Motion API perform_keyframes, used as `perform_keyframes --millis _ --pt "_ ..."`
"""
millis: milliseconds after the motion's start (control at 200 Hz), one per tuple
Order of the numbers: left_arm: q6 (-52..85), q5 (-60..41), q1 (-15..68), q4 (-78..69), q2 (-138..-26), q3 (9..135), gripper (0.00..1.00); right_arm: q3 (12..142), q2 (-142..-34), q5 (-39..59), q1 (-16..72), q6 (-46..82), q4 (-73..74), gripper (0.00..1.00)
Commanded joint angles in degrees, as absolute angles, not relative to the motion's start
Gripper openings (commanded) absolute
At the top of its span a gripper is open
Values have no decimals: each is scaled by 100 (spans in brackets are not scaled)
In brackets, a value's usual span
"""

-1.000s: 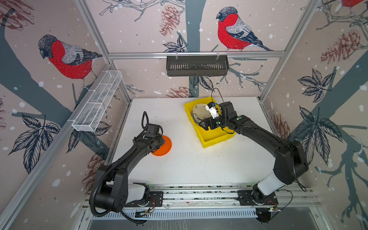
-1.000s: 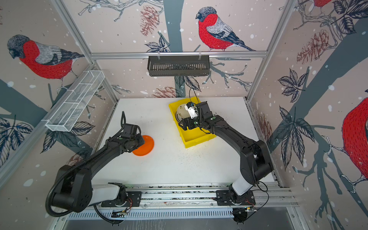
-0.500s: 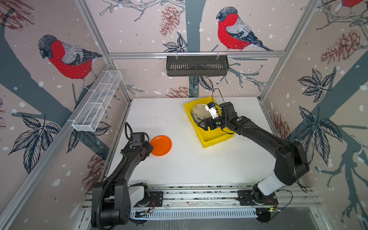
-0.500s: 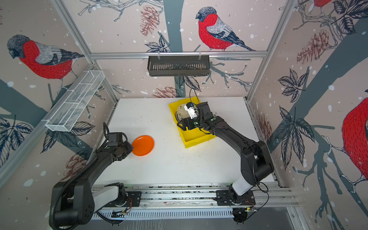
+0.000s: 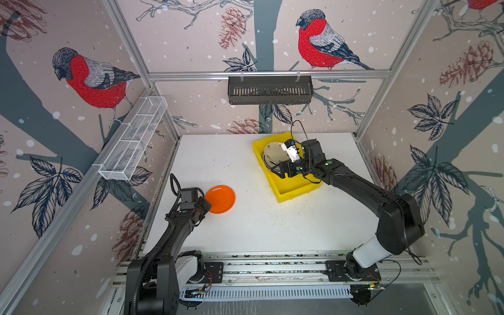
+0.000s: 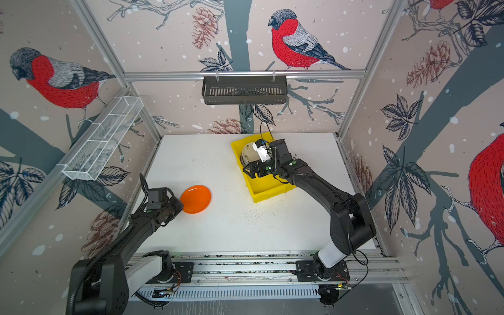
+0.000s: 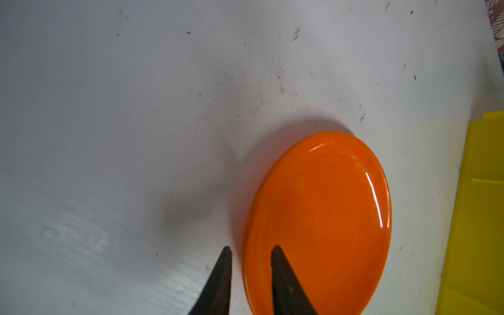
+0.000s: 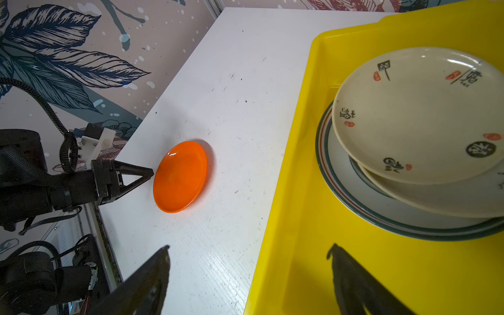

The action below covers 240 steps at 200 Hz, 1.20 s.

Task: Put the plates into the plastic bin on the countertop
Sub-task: 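Lift the orange plate upright with the left gripper and draw it nearer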

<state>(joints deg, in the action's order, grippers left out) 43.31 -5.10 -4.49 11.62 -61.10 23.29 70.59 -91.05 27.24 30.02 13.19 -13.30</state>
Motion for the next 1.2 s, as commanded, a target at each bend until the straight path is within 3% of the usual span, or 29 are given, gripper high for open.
perform_keyframes --millis 0,415,1196 --pt "4401 -636 -463 852 -6142 2270 27 7081 -9059 2695 3002 1241 -1249 92" --pt "4421 -952 -457 145 -6544 1998 29 7059 -9075 2613 2988 1231 -1266 92" --pt "4194 -1024 -459 -1148 -7124 1582 12 6988 -9167 2487 2980 1323 -1092 91"
